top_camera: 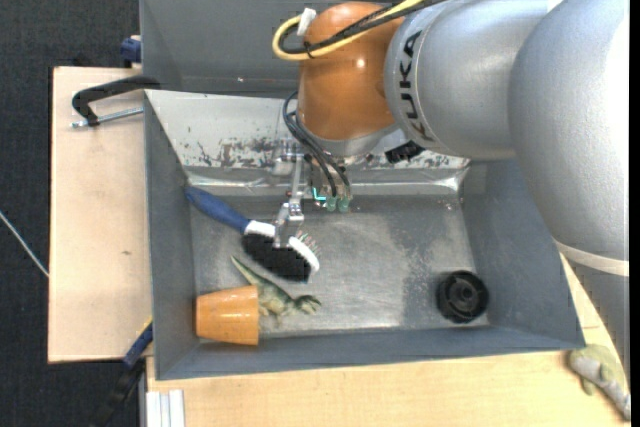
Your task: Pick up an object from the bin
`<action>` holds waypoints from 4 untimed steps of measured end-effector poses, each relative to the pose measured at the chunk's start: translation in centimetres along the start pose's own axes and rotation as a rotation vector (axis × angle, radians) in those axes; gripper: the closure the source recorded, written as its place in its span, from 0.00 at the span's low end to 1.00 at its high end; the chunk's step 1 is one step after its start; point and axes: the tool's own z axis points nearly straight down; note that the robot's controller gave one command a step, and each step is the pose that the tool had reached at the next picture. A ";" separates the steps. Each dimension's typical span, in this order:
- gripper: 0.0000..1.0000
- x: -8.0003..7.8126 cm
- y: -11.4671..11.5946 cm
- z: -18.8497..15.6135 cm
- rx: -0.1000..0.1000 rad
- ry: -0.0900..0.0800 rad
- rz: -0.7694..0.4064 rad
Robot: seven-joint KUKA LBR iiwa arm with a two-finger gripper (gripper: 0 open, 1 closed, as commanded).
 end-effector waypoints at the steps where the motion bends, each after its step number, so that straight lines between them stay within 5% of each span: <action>1: 0.00 6.3 2.1 6.2 -0.004 -0.013 0.245; 2: 1.00 6.2 2.2 6.0 -0.007 -0.017 0.246; 3: 1.00 5.3 2.4 -5.8 -0.006 -0.019 0.205; 4: 1.00 3.6 2.7 -12.1 -0.002 -0.018 -0.030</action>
Offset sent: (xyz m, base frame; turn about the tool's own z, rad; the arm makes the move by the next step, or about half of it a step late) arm -0.0653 0.0195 -0.0628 0.2462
